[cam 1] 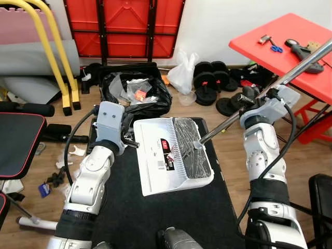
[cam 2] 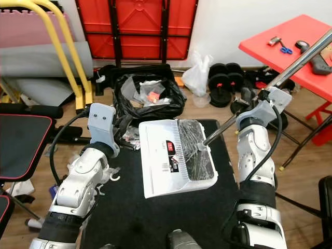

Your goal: Sweep floor

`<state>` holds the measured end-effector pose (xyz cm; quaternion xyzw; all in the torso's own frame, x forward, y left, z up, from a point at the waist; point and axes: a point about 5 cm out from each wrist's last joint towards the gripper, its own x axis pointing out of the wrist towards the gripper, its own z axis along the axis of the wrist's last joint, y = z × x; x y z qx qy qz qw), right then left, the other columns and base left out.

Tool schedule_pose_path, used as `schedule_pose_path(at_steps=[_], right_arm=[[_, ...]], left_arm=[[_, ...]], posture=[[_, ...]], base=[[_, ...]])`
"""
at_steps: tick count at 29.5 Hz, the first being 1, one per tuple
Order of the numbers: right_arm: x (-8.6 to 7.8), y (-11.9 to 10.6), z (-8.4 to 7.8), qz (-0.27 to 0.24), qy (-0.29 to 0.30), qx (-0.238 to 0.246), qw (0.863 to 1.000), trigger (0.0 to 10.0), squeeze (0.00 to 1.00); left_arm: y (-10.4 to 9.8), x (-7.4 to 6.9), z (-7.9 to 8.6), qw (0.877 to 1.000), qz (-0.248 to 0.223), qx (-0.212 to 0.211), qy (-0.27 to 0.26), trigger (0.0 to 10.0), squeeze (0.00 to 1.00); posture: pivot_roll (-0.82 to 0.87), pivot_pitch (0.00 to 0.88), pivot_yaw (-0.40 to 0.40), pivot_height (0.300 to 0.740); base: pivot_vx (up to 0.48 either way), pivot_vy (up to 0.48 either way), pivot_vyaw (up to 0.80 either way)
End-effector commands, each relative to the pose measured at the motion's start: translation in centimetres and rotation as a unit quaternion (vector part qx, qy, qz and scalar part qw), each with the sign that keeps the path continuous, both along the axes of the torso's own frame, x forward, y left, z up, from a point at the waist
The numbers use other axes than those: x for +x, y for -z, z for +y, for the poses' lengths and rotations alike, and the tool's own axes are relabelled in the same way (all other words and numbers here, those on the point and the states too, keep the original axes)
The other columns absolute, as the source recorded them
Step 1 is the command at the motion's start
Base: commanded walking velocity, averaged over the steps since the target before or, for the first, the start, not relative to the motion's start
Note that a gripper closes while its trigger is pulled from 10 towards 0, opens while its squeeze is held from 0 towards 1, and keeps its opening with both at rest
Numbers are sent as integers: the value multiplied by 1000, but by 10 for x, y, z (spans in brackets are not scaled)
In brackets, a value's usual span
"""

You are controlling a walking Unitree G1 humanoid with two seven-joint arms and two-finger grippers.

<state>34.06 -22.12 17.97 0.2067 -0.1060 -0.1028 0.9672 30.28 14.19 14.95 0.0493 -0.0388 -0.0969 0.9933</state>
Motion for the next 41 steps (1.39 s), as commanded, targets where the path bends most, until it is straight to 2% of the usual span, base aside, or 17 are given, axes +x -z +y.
schedule_pose_path(at_steps=[1,3,41], right_arm=[[0,-19,0,-42,-2,3,999,10000,0],[0,-19,1,-43,1,-1,999,10000,0],[1,-26,1,-60,5,-2,998,10000,0]], left_arm=[[1,-2,-5,999,0,6,48,10000,0],[1,-2,-5,999,0,6,49,10000,0],[1,-1,-7,999,-2,3,50,10000,0]], posture=[[-145,52,-170,740],[-145,52,-170,740],[-149,52,-175,740]], base=[[379,0,-800],[382,0,-800],[382,0,0]])
